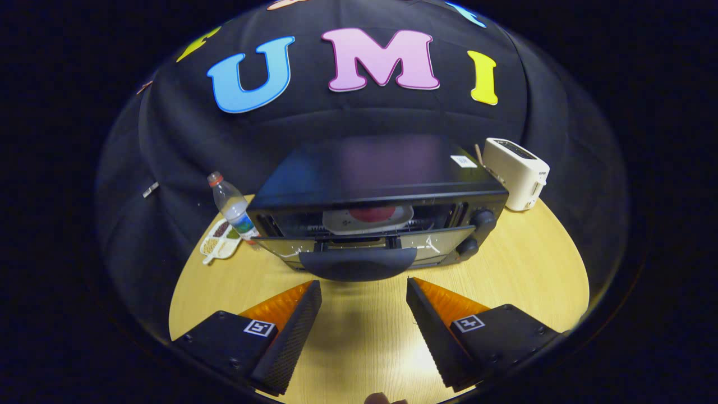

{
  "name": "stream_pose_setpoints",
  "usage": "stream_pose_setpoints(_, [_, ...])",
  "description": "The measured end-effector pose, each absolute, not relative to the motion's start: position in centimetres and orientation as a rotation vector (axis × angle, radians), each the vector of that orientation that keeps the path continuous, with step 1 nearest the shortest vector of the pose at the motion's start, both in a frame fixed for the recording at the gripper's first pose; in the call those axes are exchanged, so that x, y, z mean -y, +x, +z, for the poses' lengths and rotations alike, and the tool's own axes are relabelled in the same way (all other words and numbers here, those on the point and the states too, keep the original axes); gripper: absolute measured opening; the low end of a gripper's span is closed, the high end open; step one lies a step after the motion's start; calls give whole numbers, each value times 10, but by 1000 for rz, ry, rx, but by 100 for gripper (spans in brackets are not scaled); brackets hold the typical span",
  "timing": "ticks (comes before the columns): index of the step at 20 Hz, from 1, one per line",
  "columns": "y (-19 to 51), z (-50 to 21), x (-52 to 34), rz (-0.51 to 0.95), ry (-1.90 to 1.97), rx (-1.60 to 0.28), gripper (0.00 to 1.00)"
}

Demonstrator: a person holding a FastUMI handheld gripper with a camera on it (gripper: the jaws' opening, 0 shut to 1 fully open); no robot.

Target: Open the toaster oven, put the food inside, and close the toaster oven door.

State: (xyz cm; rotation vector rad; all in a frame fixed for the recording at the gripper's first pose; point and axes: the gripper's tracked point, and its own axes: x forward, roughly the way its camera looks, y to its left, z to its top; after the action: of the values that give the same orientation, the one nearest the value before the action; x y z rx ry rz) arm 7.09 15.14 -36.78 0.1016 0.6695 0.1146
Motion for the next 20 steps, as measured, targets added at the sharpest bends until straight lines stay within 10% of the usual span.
stream_pose_setpoints(20, [36,-100,-11,147,68,-147,98])
